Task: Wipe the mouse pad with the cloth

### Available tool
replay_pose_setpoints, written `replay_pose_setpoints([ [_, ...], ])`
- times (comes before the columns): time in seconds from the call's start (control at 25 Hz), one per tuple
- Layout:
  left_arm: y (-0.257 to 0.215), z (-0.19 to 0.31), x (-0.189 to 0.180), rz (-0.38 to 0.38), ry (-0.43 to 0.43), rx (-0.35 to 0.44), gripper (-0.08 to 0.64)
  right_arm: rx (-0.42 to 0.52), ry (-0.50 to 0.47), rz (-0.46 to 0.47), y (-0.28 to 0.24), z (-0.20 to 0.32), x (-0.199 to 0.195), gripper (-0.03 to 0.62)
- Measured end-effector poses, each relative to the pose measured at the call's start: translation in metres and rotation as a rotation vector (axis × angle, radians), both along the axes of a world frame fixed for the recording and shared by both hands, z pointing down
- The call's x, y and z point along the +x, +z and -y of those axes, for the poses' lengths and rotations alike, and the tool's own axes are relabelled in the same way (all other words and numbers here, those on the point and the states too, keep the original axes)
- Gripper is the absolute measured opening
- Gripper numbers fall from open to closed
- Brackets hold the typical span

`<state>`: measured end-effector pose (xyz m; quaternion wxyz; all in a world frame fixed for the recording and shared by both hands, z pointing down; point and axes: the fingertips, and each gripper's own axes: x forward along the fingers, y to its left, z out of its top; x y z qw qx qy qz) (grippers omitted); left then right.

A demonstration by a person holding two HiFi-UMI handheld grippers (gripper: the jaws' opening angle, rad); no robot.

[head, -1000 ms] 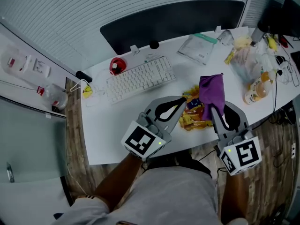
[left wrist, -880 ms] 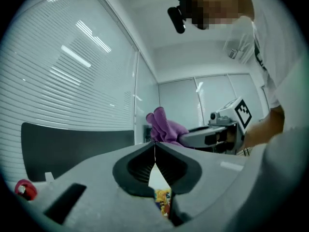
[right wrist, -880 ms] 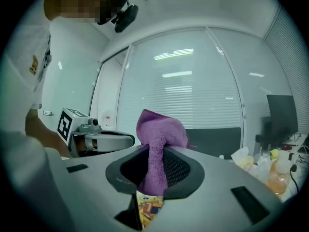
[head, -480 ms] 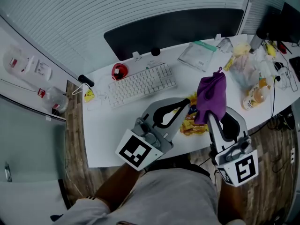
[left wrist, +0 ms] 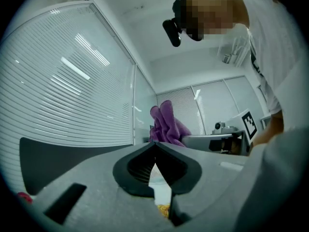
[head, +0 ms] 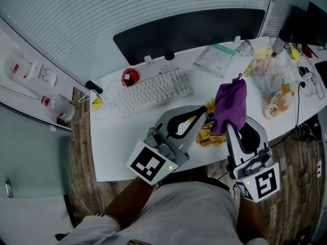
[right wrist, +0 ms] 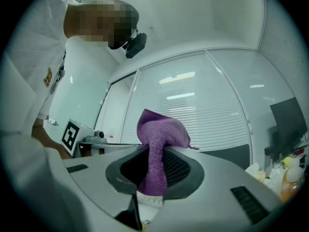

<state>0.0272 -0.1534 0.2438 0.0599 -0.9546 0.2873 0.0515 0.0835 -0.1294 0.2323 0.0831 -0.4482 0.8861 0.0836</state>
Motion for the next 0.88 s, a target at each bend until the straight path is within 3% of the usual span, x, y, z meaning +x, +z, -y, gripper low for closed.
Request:
replay_pose_setpoints([
  [0.88,0.000,-0.009,0.004,-0.008,0.010,-0.004,0.014,-0.014,0.002,-0.023,0.001,-0.010,0.002,0.069],
])
